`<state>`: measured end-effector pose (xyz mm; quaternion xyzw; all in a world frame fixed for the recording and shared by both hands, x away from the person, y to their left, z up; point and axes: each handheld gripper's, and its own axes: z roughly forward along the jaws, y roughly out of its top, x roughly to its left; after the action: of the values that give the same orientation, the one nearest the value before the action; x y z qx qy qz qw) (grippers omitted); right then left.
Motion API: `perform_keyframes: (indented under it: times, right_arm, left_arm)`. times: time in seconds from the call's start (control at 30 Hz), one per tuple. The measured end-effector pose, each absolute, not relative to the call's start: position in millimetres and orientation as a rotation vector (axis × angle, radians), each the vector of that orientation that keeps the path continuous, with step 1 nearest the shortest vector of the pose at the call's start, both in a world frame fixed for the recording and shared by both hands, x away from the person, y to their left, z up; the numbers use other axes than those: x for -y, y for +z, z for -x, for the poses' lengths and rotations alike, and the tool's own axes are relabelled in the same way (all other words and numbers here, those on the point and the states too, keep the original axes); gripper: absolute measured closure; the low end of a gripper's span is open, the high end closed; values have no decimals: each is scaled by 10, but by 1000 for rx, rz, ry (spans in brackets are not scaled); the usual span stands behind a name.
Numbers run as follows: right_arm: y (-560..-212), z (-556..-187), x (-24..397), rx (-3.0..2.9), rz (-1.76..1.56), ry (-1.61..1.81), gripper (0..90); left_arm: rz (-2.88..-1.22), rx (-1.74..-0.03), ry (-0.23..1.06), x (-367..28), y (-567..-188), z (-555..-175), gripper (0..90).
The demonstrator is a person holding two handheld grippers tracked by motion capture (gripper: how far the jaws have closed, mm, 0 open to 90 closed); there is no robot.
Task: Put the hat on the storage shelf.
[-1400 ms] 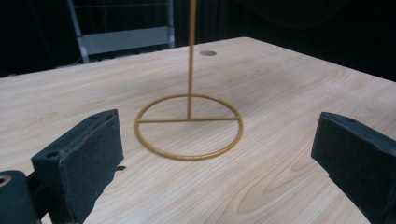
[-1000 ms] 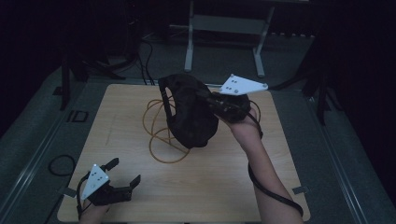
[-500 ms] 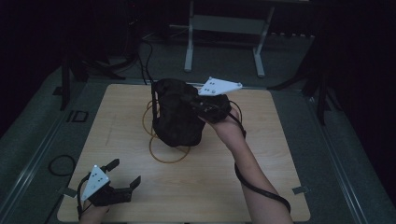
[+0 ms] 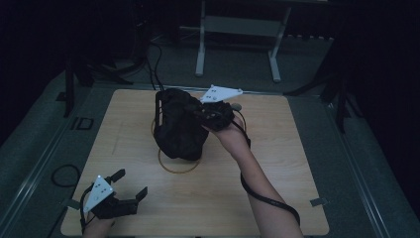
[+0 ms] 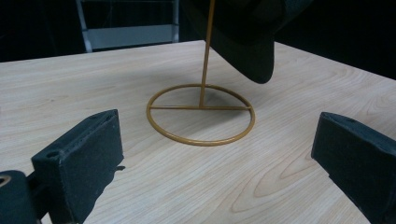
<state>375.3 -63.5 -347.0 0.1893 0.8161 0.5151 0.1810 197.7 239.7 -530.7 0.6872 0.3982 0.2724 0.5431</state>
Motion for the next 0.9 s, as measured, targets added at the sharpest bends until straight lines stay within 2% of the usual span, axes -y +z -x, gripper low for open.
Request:
perform_keyframes:
  times: [0.1,0.2,0.33,0.6,0.63,0.9]
  right_arm:
    - [-3496,-3764,627,-2310,-534,1473,827]
    - [-3510,-3774,620,-2324,-536,1507,715]
    - [-3494,-3749,591,-2335,-517,1491,616]
    - [-3421,-3708,639,-2349,-513,1506,467]
    - [-3415,-3696,650,-2355,-514,1497,410]
    - [-3413,-3664,780,-2363,-532,1548,265]
  left_arm:
    - [-1630,-943,642,-2395,-5309,-1976,25]
    - [-1628,-941,639,-2386,-5310,-1974,25]
    - [-1629,-941,637,-2385,-5310,-1973,25]
    - [-1629,-938,639,-2376,-5299,-1970,25]
    - [-1629,-938,637,-2373,-5298,-1970,25]
    - [-1633,-934,637,-2350,-5295,-1970,25]
